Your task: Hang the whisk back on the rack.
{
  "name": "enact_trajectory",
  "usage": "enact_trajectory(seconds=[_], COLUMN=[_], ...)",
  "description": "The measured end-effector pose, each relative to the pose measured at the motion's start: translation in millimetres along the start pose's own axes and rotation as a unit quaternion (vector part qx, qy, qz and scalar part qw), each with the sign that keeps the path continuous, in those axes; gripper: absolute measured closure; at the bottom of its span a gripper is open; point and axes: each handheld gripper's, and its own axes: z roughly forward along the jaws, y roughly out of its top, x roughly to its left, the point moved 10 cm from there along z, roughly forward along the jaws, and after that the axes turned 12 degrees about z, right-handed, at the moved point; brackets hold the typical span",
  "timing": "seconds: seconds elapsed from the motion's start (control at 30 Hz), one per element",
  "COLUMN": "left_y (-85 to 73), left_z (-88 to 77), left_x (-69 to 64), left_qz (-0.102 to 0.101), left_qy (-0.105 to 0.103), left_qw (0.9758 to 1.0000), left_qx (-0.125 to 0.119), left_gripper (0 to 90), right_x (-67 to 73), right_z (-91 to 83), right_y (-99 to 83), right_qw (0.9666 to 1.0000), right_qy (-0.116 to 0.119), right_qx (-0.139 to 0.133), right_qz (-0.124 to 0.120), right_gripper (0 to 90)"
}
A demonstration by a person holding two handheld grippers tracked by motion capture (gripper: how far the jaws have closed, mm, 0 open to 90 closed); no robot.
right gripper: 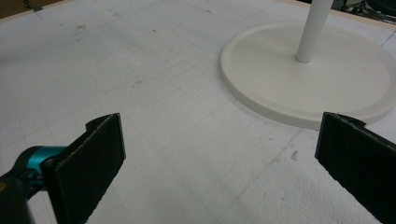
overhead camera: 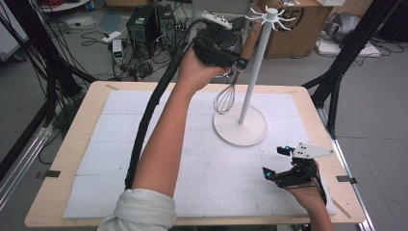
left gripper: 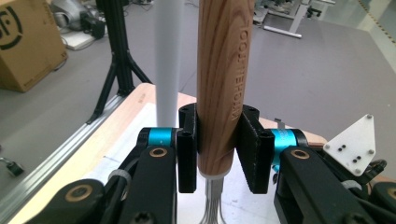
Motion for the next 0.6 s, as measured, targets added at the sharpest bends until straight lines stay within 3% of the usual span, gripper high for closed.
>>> enact_trajectory(seconds=[0.17, 0.43, 0.6], left_y=[-0.4, -1.2, -2.1], left_z=[8.2, 7.3, 5.2], left_x=[-1.9, 0.5, 5.6], left_qz=[-0.003, -0.003, -0.014], left_qy=[-0.008, 0.004, 0.021], left_qw=[1.0, 1.0, 0.9997], left_qx=[0.001, 0.007, 0.008], left_gripper=[70.8, 69.4, 57.8], right_x=[0.5, 0.6, 1.2], right_z=[-0.6, -1.4, -1.0], right_y=[-0.2, 0.2, 0.2], right_qw=[1.0, 1.0, 1.0], right_qy=[0.0, 0.0, 0.001], right_qx=[0.0, -0.002, -0.001], right_qz=[-0.002, -0.002, -0.002], right_gripper=[0.5, 0.5, 0.5])
